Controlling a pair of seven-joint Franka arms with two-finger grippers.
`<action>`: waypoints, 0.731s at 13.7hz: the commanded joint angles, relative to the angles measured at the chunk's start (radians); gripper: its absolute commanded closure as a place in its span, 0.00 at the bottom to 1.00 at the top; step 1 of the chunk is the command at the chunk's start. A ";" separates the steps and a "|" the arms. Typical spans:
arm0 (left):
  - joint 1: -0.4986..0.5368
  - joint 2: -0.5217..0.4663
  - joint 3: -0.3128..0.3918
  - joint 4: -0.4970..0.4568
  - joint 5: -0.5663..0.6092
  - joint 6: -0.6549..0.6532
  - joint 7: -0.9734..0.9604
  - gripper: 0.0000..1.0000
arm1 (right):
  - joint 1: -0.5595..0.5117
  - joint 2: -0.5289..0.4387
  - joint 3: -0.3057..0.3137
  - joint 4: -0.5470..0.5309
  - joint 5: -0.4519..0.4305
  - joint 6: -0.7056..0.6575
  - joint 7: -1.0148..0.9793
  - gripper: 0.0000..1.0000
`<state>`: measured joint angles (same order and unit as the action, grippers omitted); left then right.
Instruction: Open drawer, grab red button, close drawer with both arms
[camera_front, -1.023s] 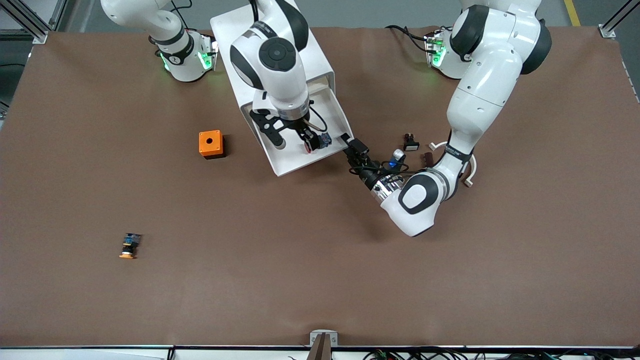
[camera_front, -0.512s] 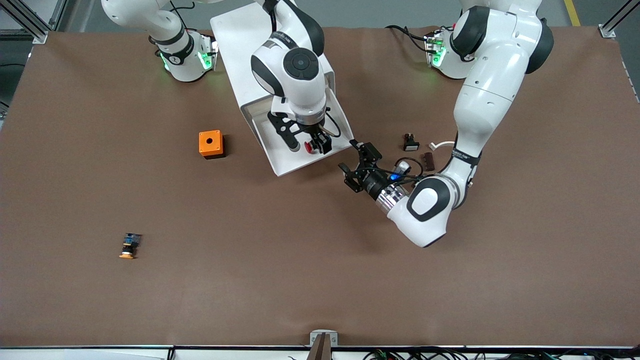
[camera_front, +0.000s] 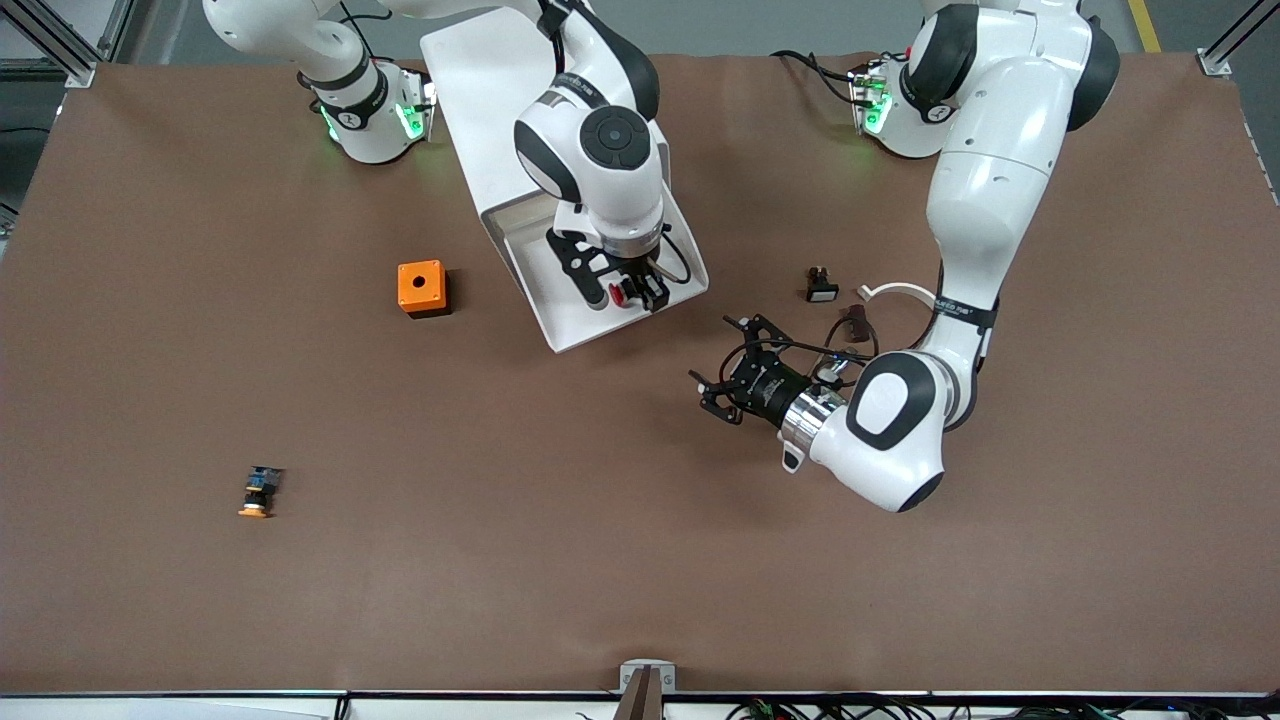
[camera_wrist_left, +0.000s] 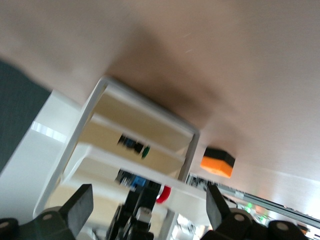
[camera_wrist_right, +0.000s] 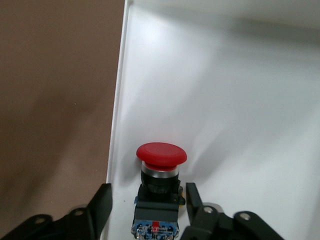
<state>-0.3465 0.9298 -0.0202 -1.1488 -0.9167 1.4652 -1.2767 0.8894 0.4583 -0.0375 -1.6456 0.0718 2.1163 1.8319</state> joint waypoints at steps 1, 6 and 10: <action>-0.057 -0.078 0.020 -0.017 0.140 0.121 0.153 0.01 | 0.029 0.016 -0.010 0.024 0.002 -0.009 0.020 0.82; -0.134 -0.138 0.014 -0.028 0.404 0.311 0.235 0.01 | 0.016 0.011 -0.010 0.059 0.003 -0.038 -0.017 1.00; -0.193 -0.166 0.014 -0.040 0.585 0.414 0.235 0.01 | -0.085 -0.024 -0.012 0.176 0.005 -0.289 -0.311 1.00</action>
<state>-0.5164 0.7987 -0.0199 -1.1487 -0.4008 1.8412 -1.0608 0.8669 0.4545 -0.0560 -1.5288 0.0718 1.9262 1.6678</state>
